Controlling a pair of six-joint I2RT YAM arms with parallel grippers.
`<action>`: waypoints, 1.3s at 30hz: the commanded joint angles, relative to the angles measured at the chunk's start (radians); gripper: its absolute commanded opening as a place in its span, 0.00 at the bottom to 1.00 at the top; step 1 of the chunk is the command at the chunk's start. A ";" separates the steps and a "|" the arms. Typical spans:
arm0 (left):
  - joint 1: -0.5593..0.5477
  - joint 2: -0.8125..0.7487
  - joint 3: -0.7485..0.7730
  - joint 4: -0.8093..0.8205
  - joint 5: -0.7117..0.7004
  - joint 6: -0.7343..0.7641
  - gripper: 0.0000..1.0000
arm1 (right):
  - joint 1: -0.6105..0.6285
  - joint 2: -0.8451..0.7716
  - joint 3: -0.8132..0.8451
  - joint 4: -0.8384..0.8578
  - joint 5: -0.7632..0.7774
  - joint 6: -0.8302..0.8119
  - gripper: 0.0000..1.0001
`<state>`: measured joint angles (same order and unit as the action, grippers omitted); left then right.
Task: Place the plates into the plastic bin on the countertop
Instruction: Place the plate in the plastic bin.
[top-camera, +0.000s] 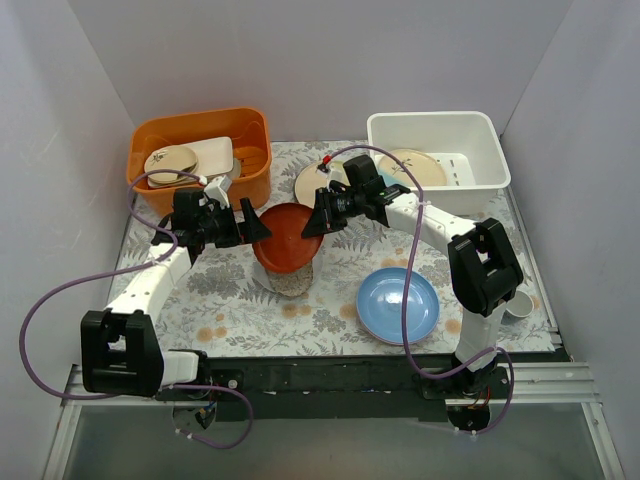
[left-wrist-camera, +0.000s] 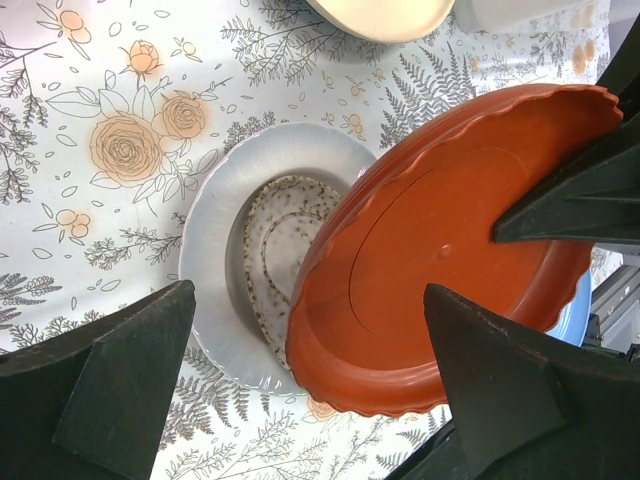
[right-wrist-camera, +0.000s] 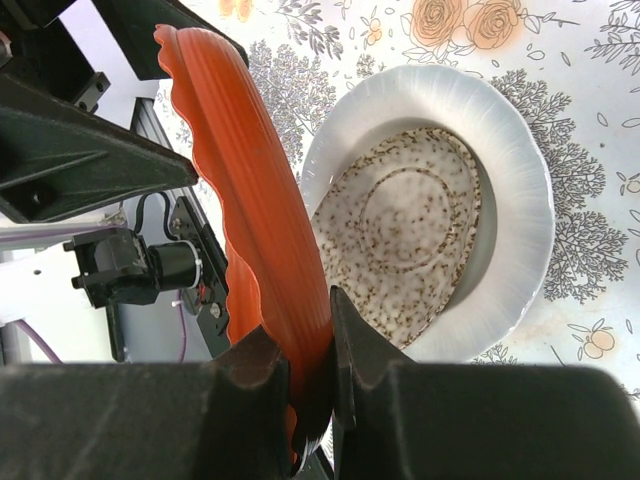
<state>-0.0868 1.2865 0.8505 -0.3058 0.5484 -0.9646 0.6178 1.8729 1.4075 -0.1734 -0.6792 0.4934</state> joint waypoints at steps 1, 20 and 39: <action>0.002 -0.061 -0.001 0.008 -0.011 0.012 0.98 | 0.003 -0.012 0.005 0.022 0.010 -0.021 0.01; 0.004 -0.142 -0.019 0.045 -0.027 0.003 0.98 | -0.141 -0.070 0.062 -0.097 0.033 -0.078 0.01; 0.002 -0.121 -0.013 0.037 -0.031 0.007 0.98 | -0.246 -0.133 0.176 -0.228 0.073 -0.142 0.01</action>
<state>-0.0868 1.1782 0.8421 -0.2764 0.5159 -0.9657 0.4072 1.7901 1.5158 -0.3725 -0.6090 0.3824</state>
